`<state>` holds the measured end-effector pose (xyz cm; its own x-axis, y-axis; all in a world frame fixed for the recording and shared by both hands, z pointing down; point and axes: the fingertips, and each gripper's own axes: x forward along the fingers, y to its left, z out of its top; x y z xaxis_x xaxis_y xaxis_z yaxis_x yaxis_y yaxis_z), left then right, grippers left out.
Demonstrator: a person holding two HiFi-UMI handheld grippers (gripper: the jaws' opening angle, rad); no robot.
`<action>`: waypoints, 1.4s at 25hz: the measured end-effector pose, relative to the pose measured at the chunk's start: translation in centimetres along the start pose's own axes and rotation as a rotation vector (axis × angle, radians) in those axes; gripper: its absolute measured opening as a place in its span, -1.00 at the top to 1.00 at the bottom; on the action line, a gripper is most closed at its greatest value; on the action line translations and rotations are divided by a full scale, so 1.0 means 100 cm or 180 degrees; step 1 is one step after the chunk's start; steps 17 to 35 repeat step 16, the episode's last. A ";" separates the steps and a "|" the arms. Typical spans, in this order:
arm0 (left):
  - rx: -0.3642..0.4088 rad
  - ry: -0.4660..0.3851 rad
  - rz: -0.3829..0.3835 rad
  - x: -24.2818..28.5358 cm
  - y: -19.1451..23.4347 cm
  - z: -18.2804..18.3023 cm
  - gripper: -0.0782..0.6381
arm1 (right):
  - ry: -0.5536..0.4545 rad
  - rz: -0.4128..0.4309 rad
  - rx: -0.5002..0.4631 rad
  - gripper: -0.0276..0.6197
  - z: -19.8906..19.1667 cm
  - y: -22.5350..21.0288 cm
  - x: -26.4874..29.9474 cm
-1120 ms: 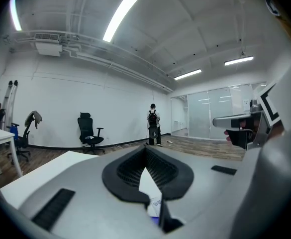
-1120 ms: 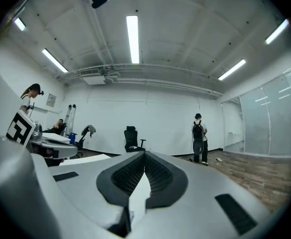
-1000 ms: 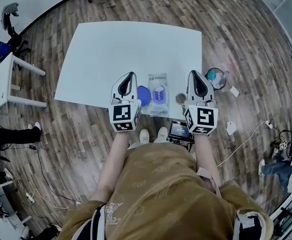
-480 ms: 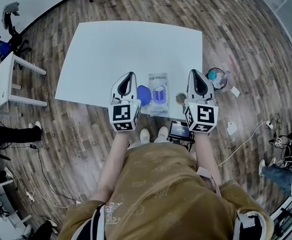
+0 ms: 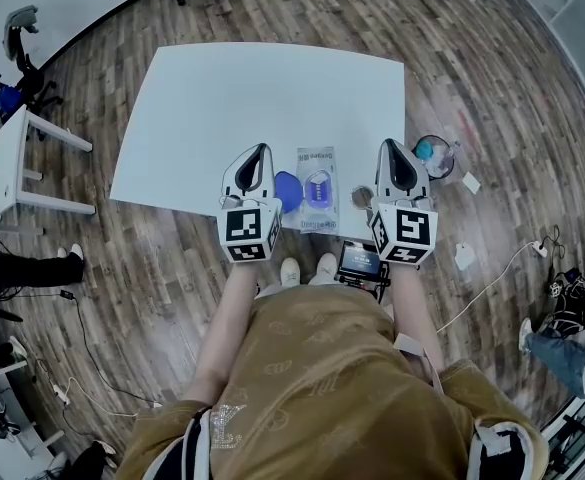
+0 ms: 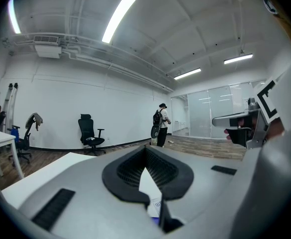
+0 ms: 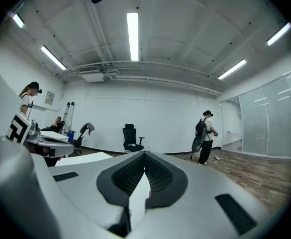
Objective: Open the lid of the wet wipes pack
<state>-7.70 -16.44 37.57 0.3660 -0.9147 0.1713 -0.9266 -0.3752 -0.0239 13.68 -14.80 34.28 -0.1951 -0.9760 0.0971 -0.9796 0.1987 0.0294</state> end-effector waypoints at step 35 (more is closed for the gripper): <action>0.0025 -0.0026 0.0059 0.001 0.008 0.004 0.78 | 0.0027 -0.0002 0.0010 0.89 0.001 0.001 0.005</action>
